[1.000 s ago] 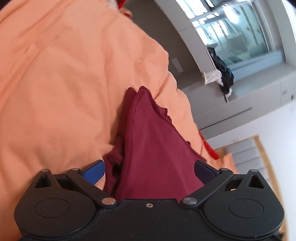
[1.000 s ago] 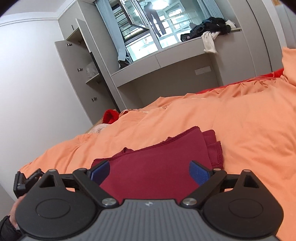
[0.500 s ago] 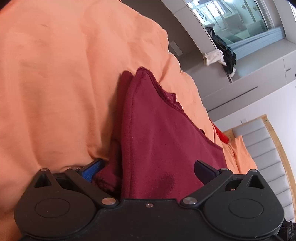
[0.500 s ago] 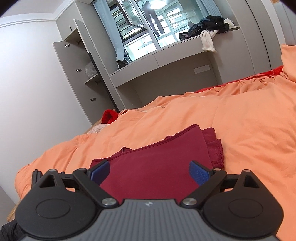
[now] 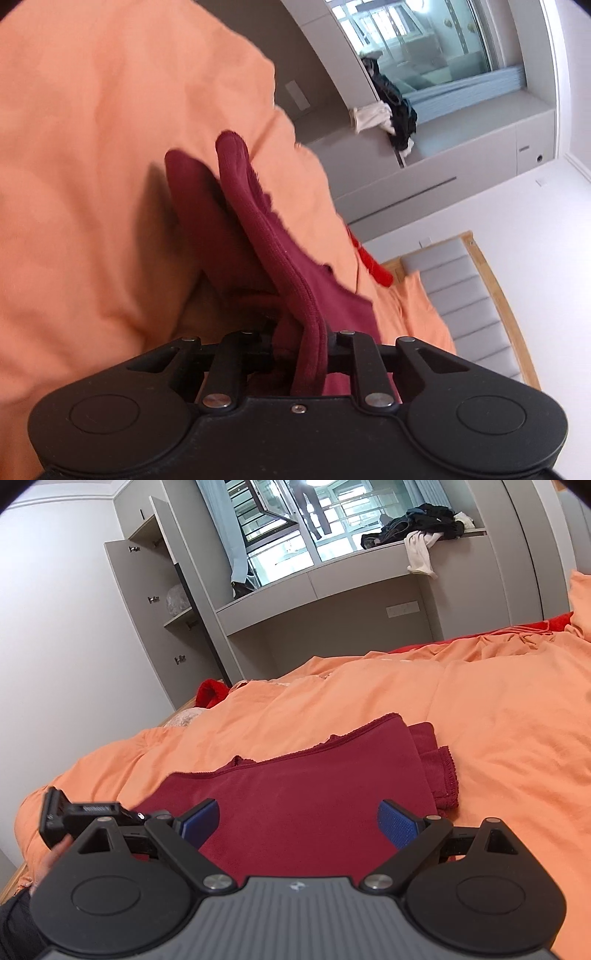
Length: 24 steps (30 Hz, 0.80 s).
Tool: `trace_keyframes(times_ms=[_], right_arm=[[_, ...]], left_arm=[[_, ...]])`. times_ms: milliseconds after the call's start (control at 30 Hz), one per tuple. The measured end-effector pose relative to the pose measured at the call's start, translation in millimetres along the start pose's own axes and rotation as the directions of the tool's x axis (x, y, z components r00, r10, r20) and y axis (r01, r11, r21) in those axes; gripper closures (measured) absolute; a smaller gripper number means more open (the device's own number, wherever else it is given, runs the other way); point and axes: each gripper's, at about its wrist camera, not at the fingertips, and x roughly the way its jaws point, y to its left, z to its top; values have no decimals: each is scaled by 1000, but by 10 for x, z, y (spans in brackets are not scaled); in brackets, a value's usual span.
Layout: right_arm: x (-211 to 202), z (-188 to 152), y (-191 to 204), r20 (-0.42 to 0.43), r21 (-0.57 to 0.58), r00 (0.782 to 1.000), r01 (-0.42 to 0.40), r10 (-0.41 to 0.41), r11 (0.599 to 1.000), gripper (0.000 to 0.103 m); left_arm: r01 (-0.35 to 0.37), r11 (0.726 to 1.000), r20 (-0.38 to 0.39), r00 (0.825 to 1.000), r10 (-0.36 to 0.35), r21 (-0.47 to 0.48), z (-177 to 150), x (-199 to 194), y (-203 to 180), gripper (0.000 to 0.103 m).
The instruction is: Fold small clothes
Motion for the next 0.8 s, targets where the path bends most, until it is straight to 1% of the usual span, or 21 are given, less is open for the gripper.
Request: trace_keyframes(times_ms=[67, 133, 200, 233, 300, 367, 433, 467, 567, 633, 667, 700, 733, 767, 800], right_arm=[[18, -5, -24, -13, -2, 1000, 28, -28, 1000, 8], [48, -18, -58, -40, -26, 997, 70, -71, 997, 8], [59, -32, -89, -63, -60, 991, 115, -118, 992, 8], [46, -29, -109, -66, -68, 990, 123, -128, 990, 8], [-40, -1, -145, -51, -70, 991, 122, -125, 990, 8], [-194, 43, -167, -17, -86, 990, 136, -138, 987, 8], [-380, 72, -187, 25, -132, 986, 169, -167, 977, 8], [-471, 80, -203, 43, -155, 983, 184, -180, 971, 8], [-748, 82, -334, 81, -177, 975, 216, -204, 960, 7], [-911, 90, -474, 94, -155, 971, 231, -218, 961, 7], [-991, 85, -556, 99, -137, 969, 240, -228, 961, 7], [-1067, 81, -641, 100, -119, 967, 246, -235, 962, 7], [-1141, 80, -729, 101, -96, 965, 250, -240, 964, 7], [-1203, 94, -812, 105, -71, 965, 250, -242, 966, 7], [-1278, 97, -892, 110, -45, 963, 251, -245, 967, 7]], left_arm=[[-19, 1000, 8, 1000, 19, 17, 21, -9, -160, 84], [-57, 997, 5, 998, 56, 53, 51, 30, -381, 84], [-97, 988, -5, 995, 99, 118, 92, 99, -665, 84], [-118, 980, -13, 992, 122, 157, 114, 146, -826, 84], [-156, 960, -30, 985, 167, 234, 159, 264, -1155, 84], [-200, 929, -41, 974, 223, 311, 134, 425, -1505, 84], [-235, 895, -58, 959, 277, 379, 79, 626, -1846, 84], [-252, 872, -65, 950, 306, 420, 21, 748, -2024, 84], [-294, 787, -78, 915, 396, 543, -250, 1211, -2503, 84], [-326, 722, -76, 883, 463, 610, -512, 1589, -2729, 84], [-337, 674, -73, 862, 502, 658, -684, 1814, -2824, 84], [-348, 622, -67, 837, 544, 701, -869, 2042, -2888, 84], [-355, 573, -66, 808, 586, 739, -1049, 2261, -2912, 83], [-359, 539, -74, 778, 624, 762, -1205, 2458, -2895, 82], [-361, 528, -88, 758, 646, 768, -1317, 2616, -2885, 80]])
